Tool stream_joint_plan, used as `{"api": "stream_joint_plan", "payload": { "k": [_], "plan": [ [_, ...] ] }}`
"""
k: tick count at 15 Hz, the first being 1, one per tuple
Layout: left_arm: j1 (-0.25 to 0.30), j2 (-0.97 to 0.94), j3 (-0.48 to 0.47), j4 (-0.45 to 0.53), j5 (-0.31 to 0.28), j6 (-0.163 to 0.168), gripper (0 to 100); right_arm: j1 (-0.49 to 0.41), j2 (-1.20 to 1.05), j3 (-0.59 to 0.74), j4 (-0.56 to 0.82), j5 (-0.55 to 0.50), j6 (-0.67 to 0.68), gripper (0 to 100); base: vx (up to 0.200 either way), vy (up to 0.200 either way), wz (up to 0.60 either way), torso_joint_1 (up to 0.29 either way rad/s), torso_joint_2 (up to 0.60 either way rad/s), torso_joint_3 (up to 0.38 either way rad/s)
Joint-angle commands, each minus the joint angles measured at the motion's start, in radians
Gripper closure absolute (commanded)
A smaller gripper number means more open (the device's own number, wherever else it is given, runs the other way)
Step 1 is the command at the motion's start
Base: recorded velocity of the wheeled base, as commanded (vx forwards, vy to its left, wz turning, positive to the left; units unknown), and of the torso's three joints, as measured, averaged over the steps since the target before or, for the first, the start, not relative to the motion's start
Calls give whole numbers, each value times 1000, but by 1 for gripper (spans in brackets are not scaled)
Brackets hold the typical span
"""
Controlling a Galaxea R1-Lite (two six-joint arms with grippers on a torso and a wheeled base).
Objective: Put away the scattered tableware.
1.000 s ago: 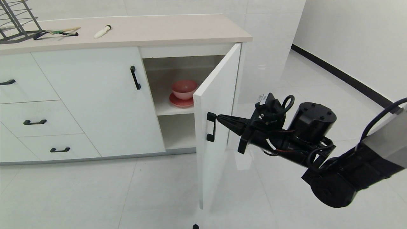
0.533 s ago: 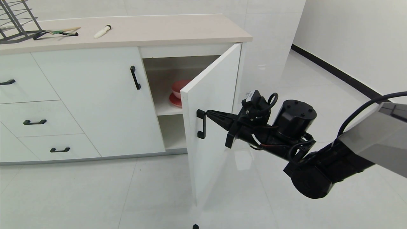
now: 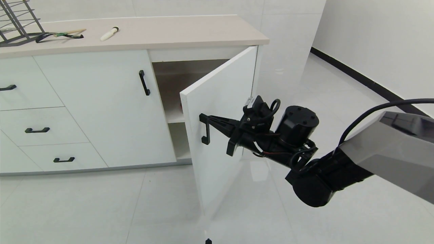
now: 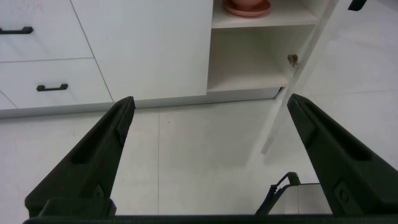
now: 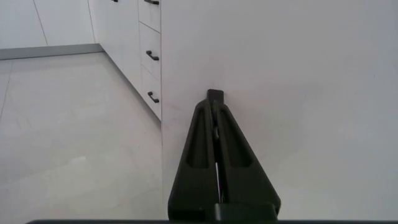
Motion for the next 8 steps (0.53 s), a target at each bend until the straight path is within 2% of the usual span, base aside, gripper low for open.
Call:
{"api": "stream_joint_plan", "payload": {
  "k": [1, 8],
  "plan": [
    [0, 1, 0, -1, -1, -1, 0, 2, 60, -67, 0, 0, 0, 100, 0, 0, 0, 0, 0, 0],
    [0, 1, 0, -1, 1, -1, 0, 18, 219, -322, -5, 0, 0, 100, 0, 0, 0, 0, 0, 0]
  ]
}}
